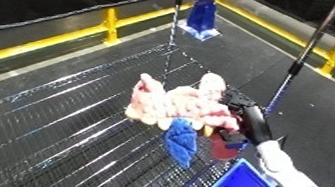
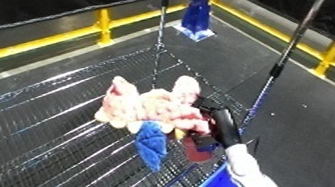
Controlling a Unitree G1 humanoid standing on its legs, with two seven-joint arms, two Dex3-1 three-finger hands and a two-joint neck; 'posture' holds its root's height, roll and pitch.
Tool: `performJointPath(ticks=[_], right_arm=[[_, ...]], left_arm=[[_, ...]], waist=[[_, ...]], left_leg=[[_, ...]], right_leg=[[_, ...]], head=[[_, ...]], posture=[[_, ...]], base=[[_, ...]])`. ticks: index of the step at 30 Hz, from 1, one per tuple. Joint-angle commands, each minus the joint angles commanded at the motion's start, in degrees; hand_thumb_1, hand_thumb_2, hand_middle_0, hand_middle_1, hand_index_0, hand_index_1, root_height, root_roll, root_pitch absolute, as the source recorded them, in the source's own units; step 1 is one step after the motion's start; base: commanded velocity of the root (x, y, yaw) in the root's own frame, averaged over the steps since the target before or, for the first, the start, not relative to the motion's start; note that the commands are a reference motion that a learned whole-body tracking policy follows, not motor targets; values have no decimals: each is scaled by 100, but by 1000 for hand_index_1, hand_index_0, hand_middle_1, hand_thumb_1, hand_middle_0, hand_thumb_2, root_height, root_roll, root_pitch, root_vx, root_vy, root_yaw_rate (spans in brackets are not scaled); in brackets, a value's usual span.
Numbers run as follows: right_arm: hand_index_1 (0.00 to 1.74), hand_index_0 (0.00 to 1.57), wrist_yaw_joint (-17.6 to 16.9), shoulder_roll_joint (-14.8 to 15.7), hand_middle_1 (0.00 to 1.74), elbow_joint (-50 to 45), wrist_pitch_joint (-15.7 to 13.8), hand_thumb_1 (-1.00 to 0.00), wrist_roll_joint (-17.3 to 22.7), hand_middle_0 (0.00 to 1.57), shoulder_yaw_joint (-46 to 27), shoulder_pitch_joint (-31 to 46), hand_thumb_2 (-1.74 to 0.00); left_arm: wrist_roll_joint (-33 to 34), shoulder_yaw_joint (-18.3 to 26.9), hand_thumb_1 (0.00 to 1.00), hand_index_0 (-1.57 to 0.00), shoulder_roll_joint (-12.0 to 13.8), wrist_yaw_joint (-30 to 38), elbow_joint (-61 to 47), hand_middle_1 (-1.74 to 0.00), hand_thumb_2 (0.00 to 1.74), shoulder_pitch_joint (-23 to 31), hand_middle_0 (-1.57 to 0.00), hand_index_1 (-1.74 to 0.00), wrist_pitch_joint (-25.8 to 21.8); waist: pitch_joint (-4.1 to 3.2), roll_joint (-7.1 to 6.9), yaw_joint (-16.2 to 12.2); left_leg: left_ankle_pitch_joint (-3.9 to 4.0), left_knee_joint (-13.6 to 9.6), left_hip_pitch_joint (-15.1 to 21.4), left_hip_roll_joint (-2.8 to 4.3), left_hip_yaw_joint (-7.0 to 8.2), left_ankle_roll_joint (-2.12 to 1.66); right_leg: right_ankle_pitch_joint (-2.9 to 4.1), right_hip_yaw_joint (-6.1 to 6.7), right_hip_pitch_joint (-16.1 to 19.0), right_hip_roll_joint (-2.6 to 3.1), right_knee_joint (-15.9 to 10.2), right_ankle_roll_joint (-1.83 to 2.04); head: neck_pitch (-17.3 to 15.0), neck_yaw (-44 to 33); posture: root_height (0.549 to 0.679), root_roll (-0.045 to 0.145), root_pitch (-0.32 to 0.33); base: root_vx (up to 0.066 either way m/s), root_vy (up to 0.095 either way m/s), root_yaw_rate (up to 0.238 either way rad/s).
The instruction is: Pick up the object and place it into the box
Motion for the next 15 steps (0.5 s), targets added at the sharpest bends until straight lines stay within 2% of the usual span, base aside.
performJointPath(ticks=[5, 11, 15], right_arm=[[1740, 1570, -94, 411, 1740, -164, -113, -1000, 63, 1570, -449, 523, -1740], [1740, 1570, -192, 885, 1740, -156, -277, -1000, 267, 1570, -868, 982, -1740], [1740, 1570, -303, 1101, 1740, 80, -396, -1000, 470, 1570, -1104, 1160, -1740]], left_arm=[[26, -26, 1000, -1570, 5, 5, 0, -1740, 1740, -54, -1570, -1740, 59], [66, -15, 1000, -1570, -22, 66, 58, -1740, 1740, -152, -1570, -1740, 62], [108, -39, 1000, -1570, -21, 82, 134, -1740, 1740, -203, -1570, -1740, 45]], waist=[[-35, -59, -267], [-79, -119, -591], [-116, -107, -798]], left_leg=[[-43, 92, -24, 27, 52, 9], [-80, 152, 2, 73, 124, 19], [-105, 183, 52, 102, 194, 11]], right_leg=[[56, 96, -47, 54, -21, -12], [107, 212, -65, 136, -61, -35], [149, 294, -57, 182, -98, -50]], head=[[-479, 248], [-800, 347], [-1011, 496]], posture=[[636, 46, -218], [636, 49, -220], [638, 54, -222]], base=[[-21, 14, -132], [-18, 10, -159], [-11, 12, -164]])
